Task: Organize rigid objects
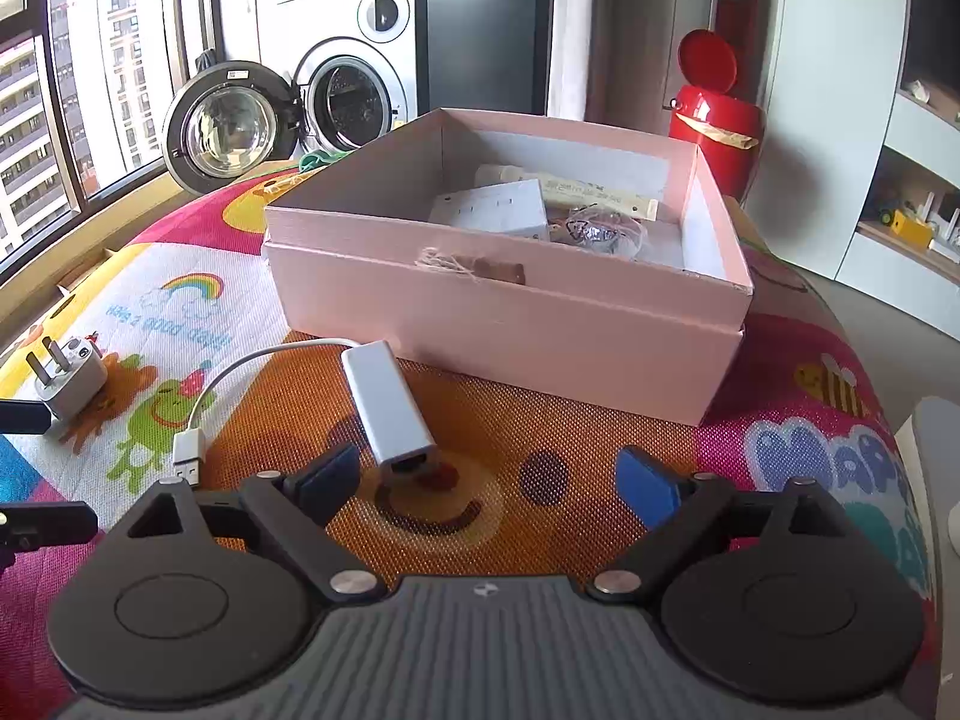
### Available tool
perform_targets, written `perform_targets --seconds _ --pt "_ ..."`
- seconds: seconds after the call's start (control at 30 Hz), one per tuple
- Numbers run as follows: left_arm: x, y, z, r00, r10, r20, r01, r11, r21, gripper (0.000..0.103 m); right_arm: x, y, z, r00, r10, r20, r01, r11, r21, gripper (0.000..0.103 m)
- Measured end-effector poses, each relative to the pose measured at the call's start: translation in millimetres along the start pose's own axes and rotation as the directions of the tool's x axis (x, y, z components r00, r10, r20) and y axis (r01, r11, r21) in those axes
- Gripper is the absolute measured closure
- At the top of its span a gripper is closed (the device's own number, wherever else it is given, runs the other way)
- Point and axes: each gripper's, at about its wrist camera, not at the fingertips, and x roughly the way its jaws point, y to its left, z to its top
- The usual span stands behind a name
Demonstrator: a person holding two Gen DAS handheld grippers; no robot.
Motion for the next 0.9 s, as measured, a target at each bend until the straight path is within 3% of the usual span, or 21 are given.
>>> perform_targets --seconds 0.03,0.1,0.23,0.33,0.4,0.47,0.67,0.73,0.77,0.8,0.83,0.9 --pt "-2 2 -1 1.0 0.0 0.011 0.0 1.0 -0.018 0.011 0 0 0 1.0 0.0 0.0 0.0 1.0 0.0 0.01" --pt "-10 8 -1 0.999 0.015 0.037 -0.012 0.998 -0.069 0.023 0 0 0 1.0 0.0 0.0 0.0 1.0 0.0 0.01" --pt "-18 28 11 0.989 0.119 0.086 -0.107 0.985 -0.133 0.028 0 0 0 1.0 0.002 -0.001 -0.002 1.0 0.0 0.009" --pt "-2 36 21 0.993 0.103 0.055 -0.094 0.985 -0.148 0.034 0 1 0 1.0 0.002 -0.001 -0.002 1.0 0.0 0.009" --pt "10 37 25 0.995 0.092 0.033 -0.086 0.985 -0.153 0.044 0 1 0 1.0 0.001 0.0 -0.001 1.0 -0.001 0.009" --pt "15 34 26 0.994 0.103 0.042 -0.095 0.984 -0.147 0.044 -1 3 1 1.0 -0.005 0.003 0.005 1.0 -0.009 0.01" --pt "9 46 16 0.994 0.066 0.088 -0.04 0.963 -0.267 0.044 6 20 17 0.999 0.032 0.004 -0.032 0.997 -0.07 0.034" --pt "6 45 12 0.992 0.074 0.101 -0.047 0.969 -0.241 0.049 14 23 24 0.999 0.05 -0.009 -0.051 0.997 -0.059 0.049" --pt "4 42 10 0.991 0.086 0.097 -0.065 0.976 -0.206 0.057 14 24 26 0.998 0.058 -0.015 -0.058 0.997 -0.056 0.055" --pt "2 40 9 0.992 0.083 0.097 -0.065 0.982 -0.18 0.058 11 28 28 0.997 0.07 -0.028 -0.072 0.995 -0.073 0.073" --pt "0 38 8 0.993 0.072 0.097 -0.055 0.985 -0.166 0.058 7 31 27 0.996 0.081 -0.041 -0.085 0.992 -0.098 0.082" --pt "-7 32 4 0.994 0.026 0.109 -0.011 0.991 -0.134 0.058 -8 33 25 0.994 0.1 -0.05 -0.105 0.987 -0.12 0.082"
